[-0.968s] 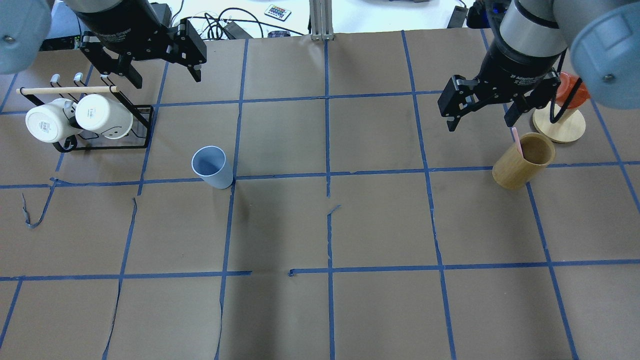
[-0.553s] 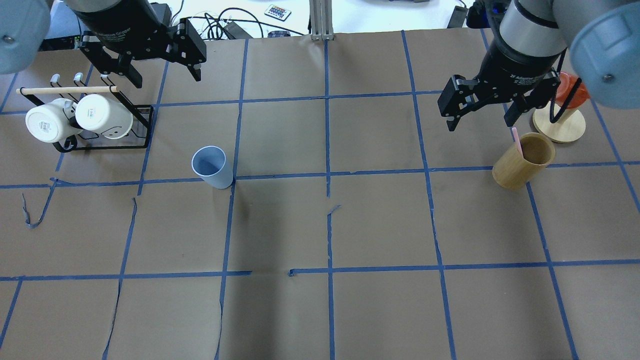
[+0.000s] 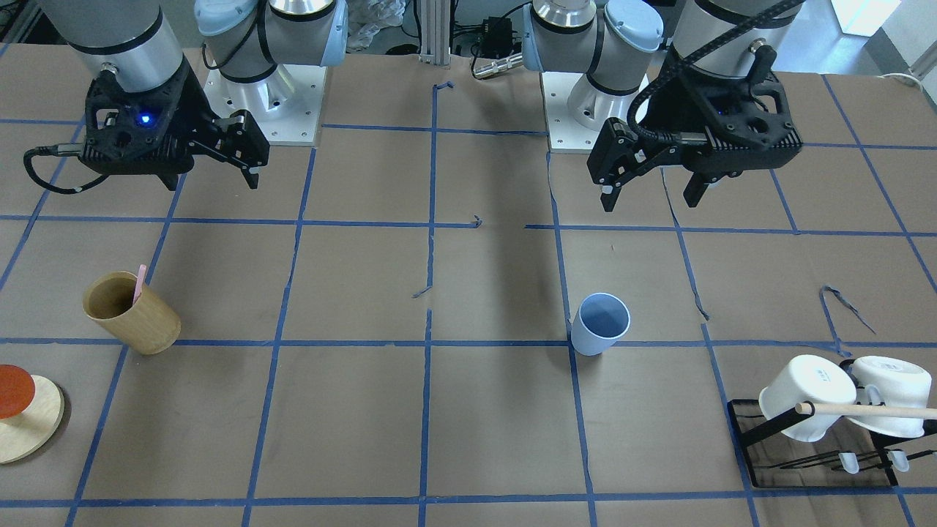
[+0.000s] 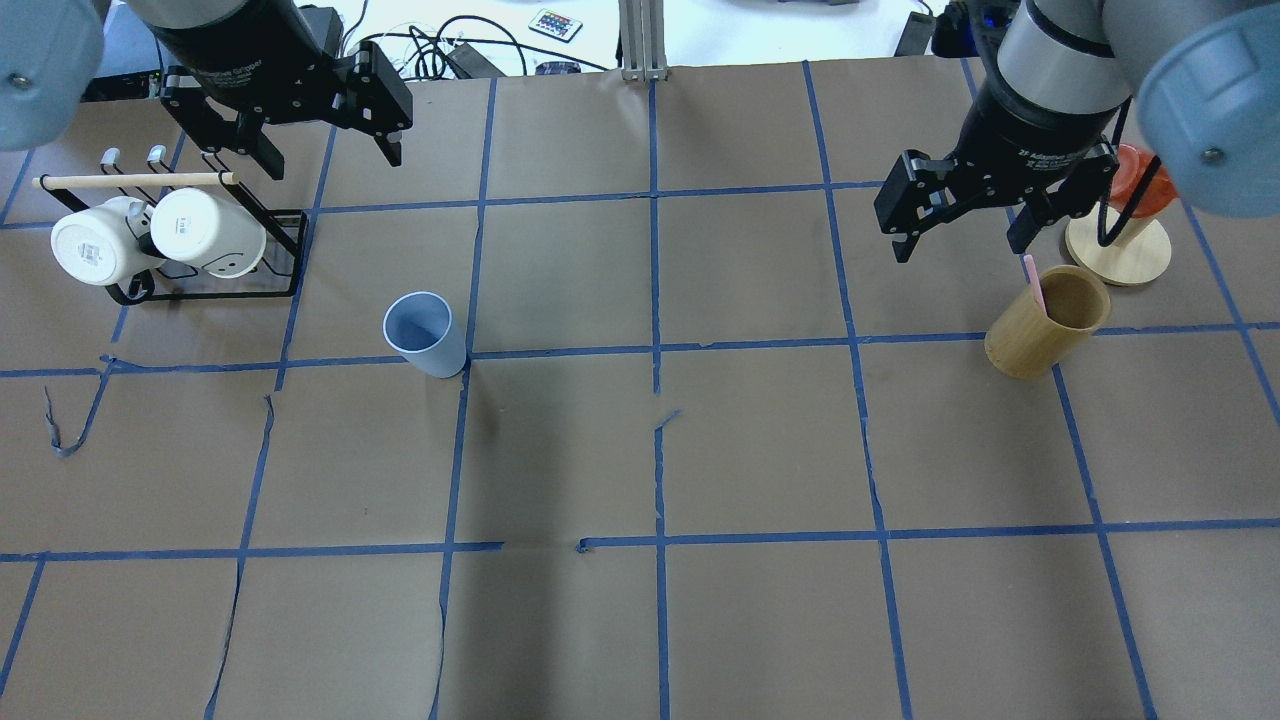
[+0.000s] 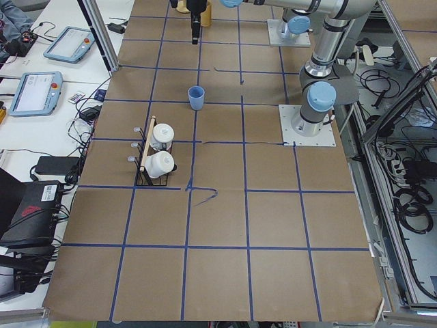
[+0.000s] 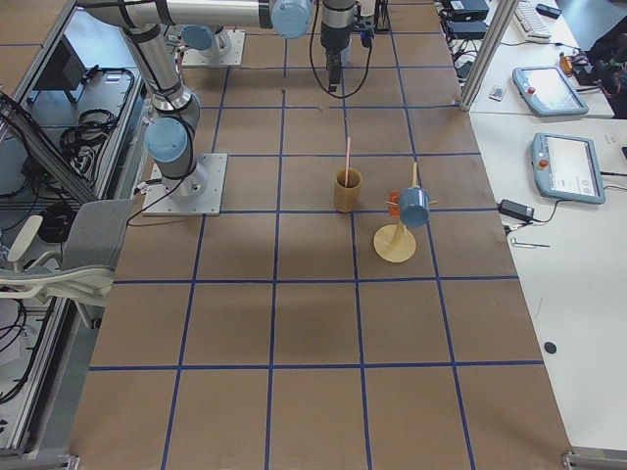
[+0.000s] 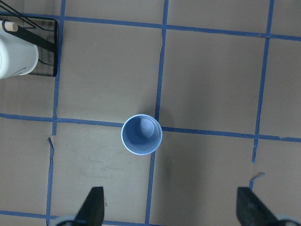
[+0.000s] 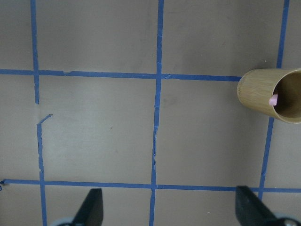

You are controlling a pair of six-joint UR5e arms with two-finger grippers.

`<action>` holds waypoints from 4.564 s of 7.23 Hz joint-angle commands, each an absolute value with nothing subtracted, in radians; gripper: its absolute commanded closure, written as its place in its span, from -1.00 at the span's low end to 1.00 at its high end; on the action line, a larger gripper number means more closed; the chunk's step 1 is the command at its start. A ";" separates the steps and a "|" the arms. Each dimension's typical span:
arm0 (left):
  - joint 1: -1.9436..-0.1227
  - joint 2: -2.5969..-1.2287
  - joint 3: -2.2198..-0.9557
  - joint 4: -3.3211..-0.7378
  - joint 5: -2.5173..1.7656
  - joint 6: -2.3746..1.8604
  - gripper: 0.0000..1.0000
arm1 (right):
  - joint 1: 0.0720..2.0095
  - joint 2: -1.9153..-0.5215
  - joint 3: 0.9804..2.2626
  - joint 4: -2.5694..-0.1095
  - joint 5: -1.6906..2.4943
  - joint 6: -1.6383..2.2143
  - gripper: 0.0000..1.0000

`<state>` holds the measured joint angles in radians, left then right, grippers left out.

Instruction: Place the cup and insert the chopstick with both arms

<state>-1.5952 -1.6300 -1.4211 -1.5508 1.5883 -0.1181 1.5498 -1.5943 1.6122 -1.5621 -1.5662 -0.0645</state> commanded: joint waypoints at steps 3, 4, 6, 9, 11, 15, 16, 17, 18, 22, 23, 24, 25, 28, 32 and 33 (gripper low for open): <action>-1.454 -1.698 -1.483 -1.484 1.574 0.030 -1.00 | 1.441 -1.565 1.609 -1.577 -1.580 -0.017 -1.00; -1.430 -1.745 -1.527 -1.423 1.577 0.043 -1.00 | 1.325 -1.557 1.602 -1.562 -1.545 0.026 -1.00; -1.430 -1.857 -1.659 -1.199 1.582 0.032 -1.00 | 1.276 -1.505 1.597 -1.597 -1.457 0.231 -1.00; -1.434 -1.891 -1.776 -1.114 1.578 -0.023 -0.98 | 1.194 -1.396 1.609 -1.657 -1.401 0.380 -1.00; -1.440 -1.888 -1.807 -1.127 1.574 -0.032 -0.84 | 1.180 -1.347 1.611 -1.658 -1.353 0.458 -1.00; -1.440 -1.874 -1.825 -1.132 1.574 -0.017 -0.48 | 1.180 -1.295 1.609 -1.657 -1.318 0.537 -1.00; -1.442 -1.876 -1.827 -1.131 1.551 -0.015 0.51 | 1.180 -1.293 1.611 -1.655 -1.287 0.575 -0.82; -1.440 -1.875 -1.828 -1.131 1.483 -0.024 1.00 | 1.178 -1.295 1.609 -1.648 -1.281 0.589 -0.50; -1.442 -1.870 -1.827 -1.134 1.476 -0.028 1.00 | 1.178 -1.295 1.611 -1.641 -1.281 0.591 -0.33; -1.478 -1.847 -1.795 -1.140 1.447 -0.072 1.00 | 1.178 -1.304 1.602 -1.582 -1.279 0.629 0.85; -1.552 -1.847 -1.751 -1.153 1.428 -0.163 1.00 | 1.177 -1.305 1.597 -1.571 -1.279 0.632 1.00; -1.650 -1.873 -1.703 -1.152 1.424 -0.311 1.00 | 1.175 -1.307 1.597 -1.565 -1.278 0.632 1.00; -1.733 -1.900 -1.678 -1.137 1.424 -0.433 1.00 | 1.175 -1.316 1.597 -1.563 -1.279 0.632 1.00; -1.850 -2.005 -1.654 -0.991 1.459 -0.546 1.00 | 1.157 -1.351 1.559 -1.475 -1.278 0.653 1.00; -1.876 -2.048 -1.591 -1.005 1.489 -0.578 1.00 | 1.164 -1.370 1.404 -1.304 -1.235 0.673 1.00; -1.876 -2.052 -1.600 -0.997 1.505 -0.577 1.00 | 1.176 -1.388 1.391 -1.301 -1.211 0.673 1.00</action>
